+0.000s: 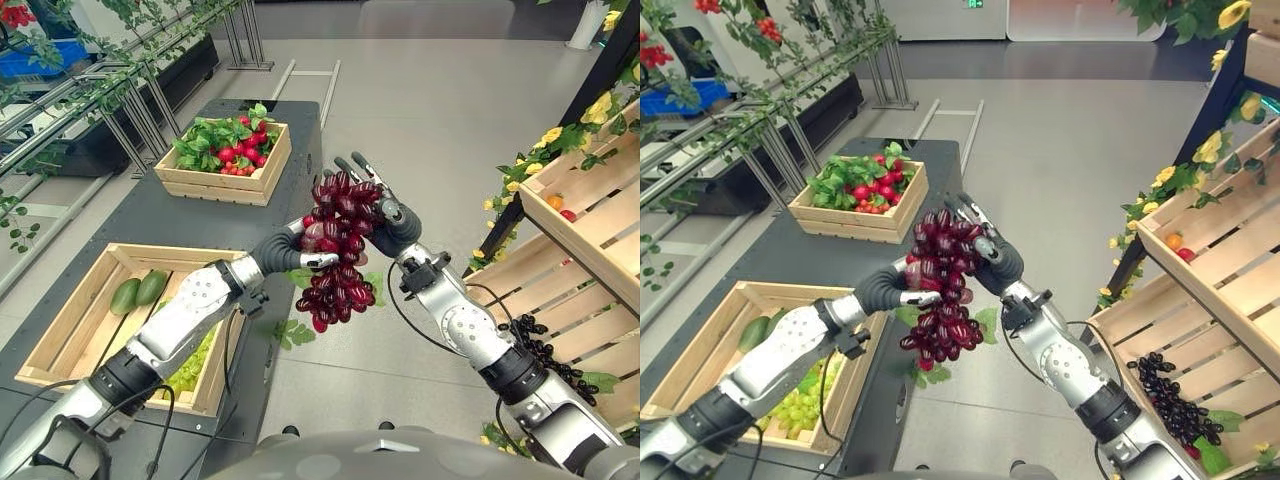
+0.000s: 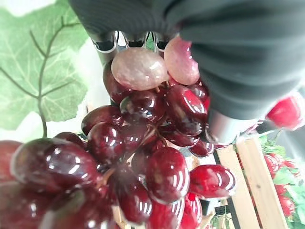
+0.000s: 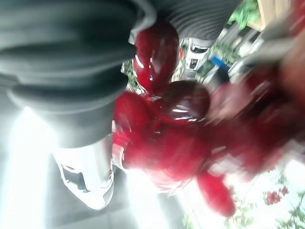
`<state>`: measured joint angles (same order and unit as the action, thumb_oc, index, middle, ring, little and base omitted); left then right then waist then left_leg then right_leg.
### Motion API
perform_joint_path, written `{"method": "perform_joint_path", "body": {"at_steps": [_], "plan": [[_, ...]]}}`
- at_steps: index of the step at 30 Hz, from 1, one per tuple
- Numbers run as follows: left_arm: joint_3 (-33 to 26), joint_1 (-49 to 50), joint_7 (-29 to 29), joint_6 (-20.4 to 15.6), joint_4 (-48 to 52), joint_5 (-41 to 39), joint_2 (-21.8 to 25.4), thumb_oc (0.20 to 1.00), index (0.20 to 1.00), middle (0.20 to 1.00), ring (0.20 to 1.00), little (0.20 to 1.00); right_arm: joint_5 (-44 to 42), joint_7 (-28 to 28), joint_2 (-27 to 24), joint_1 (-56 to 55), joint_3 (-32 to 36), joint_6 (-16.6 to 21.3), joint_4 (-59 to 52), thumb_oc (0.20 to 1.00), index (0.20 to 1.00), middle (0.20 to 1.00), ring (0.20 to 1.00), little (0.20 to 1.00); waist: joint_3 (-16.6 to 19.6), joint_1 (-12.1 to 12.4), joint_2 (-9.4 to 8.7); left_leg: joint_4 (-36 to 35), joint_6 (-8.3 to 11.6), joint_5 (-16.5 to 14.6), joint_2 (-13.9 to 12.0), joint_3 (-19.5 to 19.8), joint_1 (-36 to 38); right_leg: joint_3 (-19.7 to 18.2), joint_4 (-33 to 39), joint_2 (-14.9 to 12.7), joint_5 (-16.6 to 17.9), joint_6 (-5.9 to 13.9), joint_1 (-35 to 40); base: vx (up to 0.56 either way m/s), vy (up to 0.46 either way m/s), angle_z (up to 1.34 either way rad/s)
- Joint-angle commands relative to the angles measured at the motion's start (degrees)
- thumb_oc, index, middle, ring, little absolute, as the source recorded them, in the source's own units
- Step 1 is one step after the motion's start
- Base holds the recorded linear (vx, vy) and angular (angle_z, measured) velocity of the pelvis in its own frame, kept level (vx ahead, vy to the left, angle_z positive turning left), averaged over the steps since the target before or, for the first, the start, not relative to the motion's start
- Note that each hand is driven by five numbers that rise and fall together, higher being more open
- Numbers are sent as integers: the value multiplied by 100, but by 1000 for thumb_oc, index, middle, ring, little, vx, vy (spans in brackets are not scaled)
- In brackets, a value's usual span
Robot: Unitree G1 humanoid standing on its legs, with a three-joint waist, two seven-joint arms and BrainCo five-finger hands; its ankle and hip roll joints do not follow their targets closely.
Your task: Pick up the fruits from the basket on one side to the basket on the other side
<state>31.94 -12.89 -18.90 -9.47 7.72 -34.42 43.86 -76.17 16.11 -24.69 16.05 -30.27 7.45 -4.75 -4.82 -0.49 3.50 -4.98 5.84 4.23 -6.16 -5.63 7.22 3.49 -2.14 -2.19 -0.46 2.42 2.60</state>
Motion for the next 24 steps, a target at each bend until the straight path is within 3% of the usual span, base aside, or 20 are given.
{"method": "perform_joint_path", "body": {"at_steps": [1,16,24], "plan": [[-592,-194,-25,-280,44,58,162,200,200,200,200,200,-196,272,182,328,-144,93,-709,1000,1000,1000,1000,1000,61,44,-384,151,-200,-364,340,132,15,151,123,-242,262,475,47,0,0,0],[-680,-329,0,-358,80,85,187,200,200,200,200,200,-207,347,-16,328,-212,-51,-643,1000,1000,1000,1000,1000,-8,24,-343,177,-190,-363,358,175,-43,188,59,-274,243,484,3,0,0,-1],[-578,-511,-213,-318,458,-502,324,200,200,200,200,200,140,335,-287,18,-68,-185,-72,1000,1000,1000,1000,1000,-23,14,-353,176,-193,-367,360,204,-38,231,60,-286,247,506,14,5,0,2]]}}
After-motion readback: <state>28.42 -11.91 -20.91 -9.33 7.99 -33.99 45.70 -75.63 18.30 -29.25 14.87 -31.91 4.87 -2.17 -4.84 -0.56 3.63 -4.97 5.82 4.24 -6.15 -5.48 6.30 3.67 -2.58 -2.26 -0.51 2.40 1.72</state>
